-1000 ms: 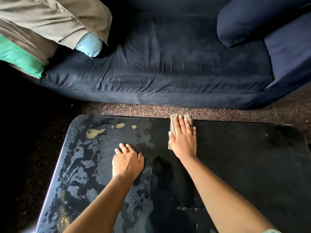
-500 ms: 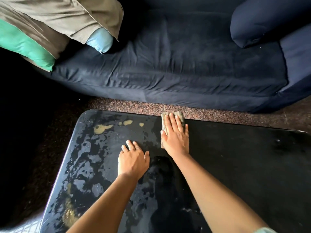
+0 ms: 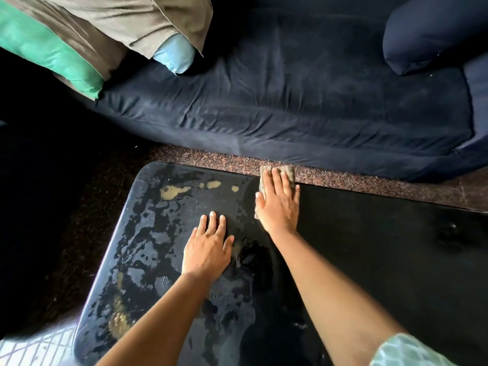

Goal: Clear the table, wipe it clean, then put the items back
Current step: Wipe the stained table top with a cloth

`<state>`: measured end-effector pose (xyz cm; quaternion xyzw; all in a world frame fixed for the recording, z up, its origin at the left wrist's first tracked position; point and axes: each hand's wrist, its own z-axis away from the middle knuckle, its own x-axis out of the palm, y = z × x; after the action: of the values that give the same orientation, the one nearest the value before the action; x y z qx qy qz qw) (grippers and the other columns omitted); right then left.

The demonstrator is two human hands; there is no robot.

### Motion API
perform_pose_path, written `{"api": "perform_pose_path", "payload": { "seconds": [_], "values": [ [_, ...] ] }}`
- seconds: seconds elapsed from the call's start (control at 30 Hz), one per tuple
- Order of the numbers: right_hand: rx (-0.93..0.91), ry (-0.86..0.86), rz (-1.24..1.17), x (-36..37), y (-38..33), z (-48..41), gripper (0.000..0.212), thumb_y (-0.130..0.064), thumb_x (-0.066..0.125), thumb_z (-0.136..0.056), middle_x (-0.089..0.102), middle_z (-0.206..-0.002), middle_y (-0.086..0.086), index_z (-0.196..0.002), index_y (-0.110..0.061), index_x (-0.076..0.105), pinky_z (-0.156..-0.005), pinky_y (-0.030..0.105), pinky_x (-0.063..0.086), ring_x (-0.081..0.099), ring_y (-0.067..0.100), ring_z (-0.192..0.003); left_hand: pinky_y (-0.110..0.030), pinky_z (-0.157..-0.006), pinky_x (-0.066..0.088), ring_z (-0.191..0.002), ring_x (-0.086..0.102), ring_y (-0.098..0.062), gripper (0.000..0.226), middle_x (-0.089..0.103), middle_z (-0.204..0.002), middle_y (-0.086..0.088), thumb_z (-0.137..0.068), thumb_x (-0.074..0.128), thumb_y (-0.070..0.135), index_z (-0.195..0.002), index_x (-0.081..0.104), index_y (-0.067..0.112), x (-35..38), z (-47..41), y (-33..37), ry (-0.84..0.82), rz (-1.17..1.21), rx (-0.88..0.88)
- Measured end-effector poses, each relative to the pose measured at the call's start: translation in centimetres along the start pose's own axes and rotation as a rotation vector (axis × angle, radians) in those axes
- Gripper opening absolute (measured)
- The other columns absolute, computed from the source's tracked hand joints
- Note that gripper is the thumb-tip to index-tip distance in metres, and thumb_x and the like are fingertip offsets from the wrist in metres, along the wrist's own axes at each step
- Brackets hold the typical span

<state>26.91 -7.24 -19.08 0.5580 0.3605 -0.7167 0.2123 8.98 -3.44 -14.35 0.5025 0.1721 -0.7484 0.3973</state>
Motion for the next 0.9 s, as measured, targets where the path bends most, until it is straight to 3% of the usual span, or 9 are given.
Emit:
{"api": "perform_pose_path", "payload": {
  "seconds": [0.07, 0.17, 0.23, 0.4, 0.5, 0.67, 0.73, 0.83, 0.9],
  "values": [
    [-0.126, -0.008, 0.015, 0.4, -1.3, 0.6, 0.061, -0.04, 0.04, -0.094, 0.016, -0.158, -0.006, -0.15, -0.028, 0.02, -0.116, 0.049, 0.007, 0.011, 0.016, -0.146, -0.036, -0.118, 0.011, -0.147, 0.0, -0.018, 0.057, 0.003, -0.16, 0.001, -0.101, 0.023, 0.043, -0.152, 0.01, 0.023, -0.1, 0.2, -0.6, -0.005, 0.039, 0.008],
    [-0.599, -0.038, 0.077, 1.0, 1.0, 2.5, 0.058, -0.043, 0.035, -0.09, 0.029, -0.154, -0.008, -0.147, -0.03, 0.03, -0.115, 0.048, 0.023, 0.025, 0.013, -0.142, -0.036, -0.118, 0.004, -0.147, -0.008, -0.016, 0.057, -0.004, -0.159, 0.007, -0.101, 0.022, 0.045, -0.152, 0.003, 0.027, -0.2, 0.4, -1.9, -0.011, 0.043, 0.043],
    [-0.773, -0.087, 0.104, 0.9, 3.5, 2.5, 0.058, -0.044, 0.034, -0.09, 0.027, -0.154, -0.011, -0.147, -0.033, 0.028, -0.115, 0.045, 0.02, 0.023, 0.009, -0.142, -0.036, -0.118, 0.002, -0.146, -0.01, -0.016, 0.057, -0.006, -0.159, 0.008, -0.101, 0.021, 0.045, -0.151, 0.0, 0.028, -0.3, 0.4, -2.6, -0.013, 0.021, 0.056],
    [-0.174, 0.015, 0.043, 0.5, -0.1, 0.9, 0.06, -0.041, 0.038, -0.091, 0.021, -0.157, -0.008, -0.149, -0.03, 0.024, -0.114, 0.05, 0.019, 0.017, 0.014, -0.145, -0.035, -0.12, 0.009, -0.147, -0.007, -0.016, 0.056, -0.005, -0.159, 0.007, -0.101, 0.027, 0.029, -0.151, 0.002, 0.032, -0.1, -0.6, -4.1, 0.002, 0.065, 0.059],
    [-0.115, -0.008, 0.003, 1.0, -2.6, 1.1, 0.062, -0.039, 0.041, -0.093, 0.018, -0.158, -0.005, -0.15, -0.026, 0.02, -0.114, 0.051, 0.015, 0.012, 0.018, -0.146, -0.032, -0.12, 0.012, -0.147, -0.006, -0.013, 0.057, -0.001, -0.159, 0.01, -0.101, 0.033, 0.026, -0.151, 0.008, 0.033, 0.0, -0.9, -4.3, 0.002, 0.121, 0.049],
    [-0.892, -0.105, 0.191, 0.7, 4.0, 1.3, 0.06, -0.046, 0.034, -0.09, 0.023, -0.156, -0.012, -0.148, -0.034, 0.023, -0.115, 0.046, 0.021, 0.021, 0.01, -0.143, -0.031, -0.119, 0.014, -0.146, -0.006, -0.012, 0.061, -0.002, -0.159, 0.012, -0.099, 0.039, 0.026, -0.151, 0.007, 0.035, -0.3, -1.2, -4.5, -0.018, 0.128, 0.054],
    [-0.756, -0.075, 0.194, 0.2, 4.6, 0.2, 0.06, -0.046, 0.033, -0.09, 0.023, -0.155, -0.012, -0.148, -0.034, 0.023, -0.113, 0.049, 0.025, 0.022, 0.01, -0.143, -0.032, -0.119, 0.014, -0.146, -0.007, -0.013, 0.063, -0.002, -0.159, 0.011, -0.099, 0.041, 0.026, -0.151, 0.006, 0.034, -0.2, -1.3, -4.5, -0.036, 0.134, 0.051],
    [-0.153, -0.01, 0.027, 0.2, 0.2, -1.2, 0.061, -0.044, 0.037, -0.091, 0.022, -0.157, -0.008, -0.149, -0.03, 0.024, -0.115, 0.05, 0.018, 0.014, 0.014, -0.145, -0.032, -0.119, 0.015, -0.146, -0.009, -0.013, 0.065, -0.004, -0.159, 0.011, -0.099, 0.042, 0.028, -0.151, 0.004, 0.034, -0.3, -1.3, -4.5, -0.055, 0.136, 0.055],
    [-0.035, -0.016, -0.011, 0.5, -2.9, -1.1, 0.063, -0.042, 0.042, -0.093, 0.019, -0.158, -0.005, -0.15, -0.028, 0.022, -0.116, 0.049, 0.011, 0.011, 0.017, -0.146, -0.032, -0.119, 0.015, -0.146, -0.009, -0.013, 0.066, -0.006, -0.159, 0.011, -0.099, 0.043, 0.029, -0.151, 0.004, 0.033, -0.4, -1.3, -4.5, -0.065, 0.137, 0.056]
  ]
}}
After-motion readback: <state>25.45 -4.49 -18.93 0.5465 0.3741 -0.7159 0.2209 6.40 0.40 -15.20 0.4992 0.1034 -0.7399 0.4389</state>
